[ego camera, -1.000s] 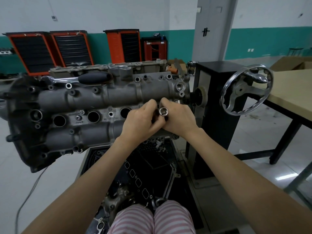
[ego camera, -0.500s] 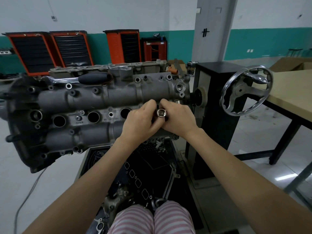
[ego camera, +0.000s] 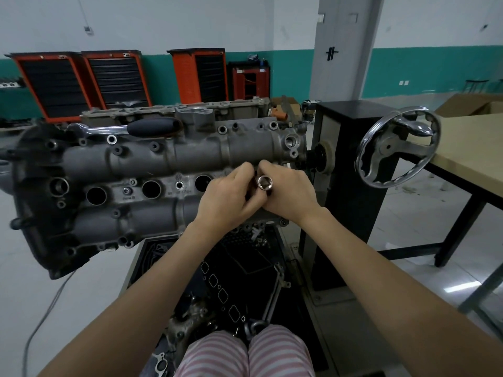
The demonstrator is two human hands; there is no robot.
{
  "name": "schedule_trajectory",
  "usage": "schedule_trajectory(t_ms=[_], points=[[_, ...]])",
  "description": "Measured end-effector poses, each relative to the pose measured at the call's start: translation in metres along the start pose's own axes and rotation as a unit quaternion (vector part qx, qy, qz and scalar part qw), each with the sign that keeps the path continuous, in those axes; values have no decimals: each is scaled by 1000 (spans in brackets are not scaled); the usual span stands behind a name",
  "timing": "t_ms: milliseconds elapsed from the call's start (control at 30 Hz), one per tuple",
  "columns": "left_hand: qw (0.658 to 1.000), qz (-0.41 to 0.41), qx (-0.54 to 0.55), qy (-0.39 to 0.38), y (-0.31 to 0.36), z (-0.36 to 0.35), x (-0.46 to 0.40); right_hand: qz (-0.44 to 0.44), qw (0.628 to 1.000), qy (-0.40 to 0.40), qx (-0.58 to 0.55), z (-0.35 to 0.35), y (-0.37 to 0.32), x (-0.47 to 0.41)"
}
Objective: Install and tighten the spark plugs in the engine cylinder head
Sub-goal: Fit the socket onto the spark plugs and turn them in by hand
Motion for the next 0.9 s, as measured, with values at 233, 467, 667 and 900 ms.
schedule_trajectory(t_ms=[233, 467, 667, 900], points=[[1000, 17, -20, -12, -1, -2, -1, 26, 1000, 14, -5, 2, 0, 4], [1000, 0, -1, -6, 1, 0, 0, -1, 1000, -11, -1, -1, 0, 0], [1000, 24, 5, -20, 0, -1, -1, 27, 1000, 5, 15, 1, -1, 2], [999, -16, -35, 9, 0, -1, 0, 15, 999, 28, 6, 1, 0, 2]])
Point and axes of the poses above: each hand's wrist, its own x-axis away from the middle knuckle, its own z-axis out of the back of the hand, y = z × x, the point moved 3 cm from there along -x, towards the middle knuckle, and after that the axes turned 5 degrees about -y, right-handed, at the moved point
